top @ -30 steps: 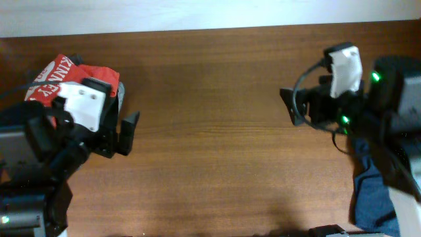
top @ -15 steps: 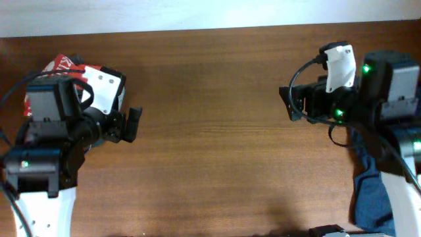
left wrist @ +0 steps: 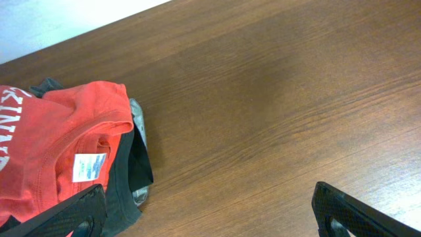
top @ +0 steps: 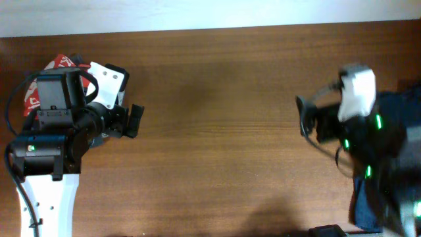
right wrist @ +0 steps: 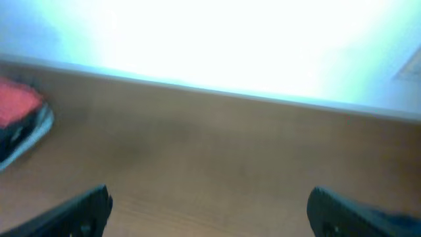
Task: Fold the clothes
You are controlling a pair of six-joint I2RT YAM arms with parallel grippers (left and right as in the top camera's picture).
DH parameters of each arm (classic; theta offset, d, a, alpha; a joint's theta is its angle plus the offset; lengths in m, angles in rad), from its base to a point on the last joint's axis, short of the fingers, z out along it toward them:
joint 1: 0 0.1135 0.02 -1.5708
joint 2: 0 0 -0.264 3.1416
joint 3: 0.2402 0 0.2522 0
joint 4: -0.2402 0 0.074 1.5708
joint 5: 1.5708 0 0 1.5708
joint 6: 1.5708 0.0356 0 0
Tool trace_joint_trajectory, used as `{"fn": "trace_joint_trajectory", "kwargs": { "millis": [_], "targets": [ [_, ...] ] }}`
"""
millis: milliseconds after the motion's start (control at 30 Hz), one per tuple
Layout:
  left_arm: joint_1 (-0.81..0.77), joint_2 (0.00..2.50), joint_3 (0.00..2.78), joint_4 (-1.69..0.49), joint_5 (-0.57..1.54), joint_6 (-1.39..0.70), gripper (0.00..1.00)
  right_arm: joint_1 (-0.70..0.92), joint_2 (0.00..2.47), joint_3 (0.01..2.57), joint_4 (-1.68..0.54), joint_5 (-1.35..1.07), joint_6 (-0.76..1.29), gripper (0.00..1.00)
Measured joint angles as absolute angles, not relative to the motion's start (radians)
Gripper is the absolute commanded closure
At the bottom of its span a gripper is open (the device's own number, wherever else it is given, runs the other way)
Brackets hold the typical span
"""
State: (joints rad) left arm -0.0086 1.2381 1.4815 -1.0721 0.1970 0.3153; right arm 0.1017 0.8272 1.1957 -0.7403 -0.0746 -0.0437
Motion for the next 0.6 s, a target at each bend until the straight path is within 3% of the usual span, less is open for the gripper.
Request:
{"fn": "trace_joint_trajectory", "kwargs": {
  "millis": [267,600],
  "targets": [
    [-0.009,1.238,1.481,-1.073,0.194,0.315,0.01,0.102,0.374,0.647,-0.630,-0.015,-0.052,0.01],
    [-0.009,1.240,1.481,-1.074,0.193,0.315,0.01,0.102,0.027,0.245,-0.477,-0.046,-0.052,0.01]
  ]
}}
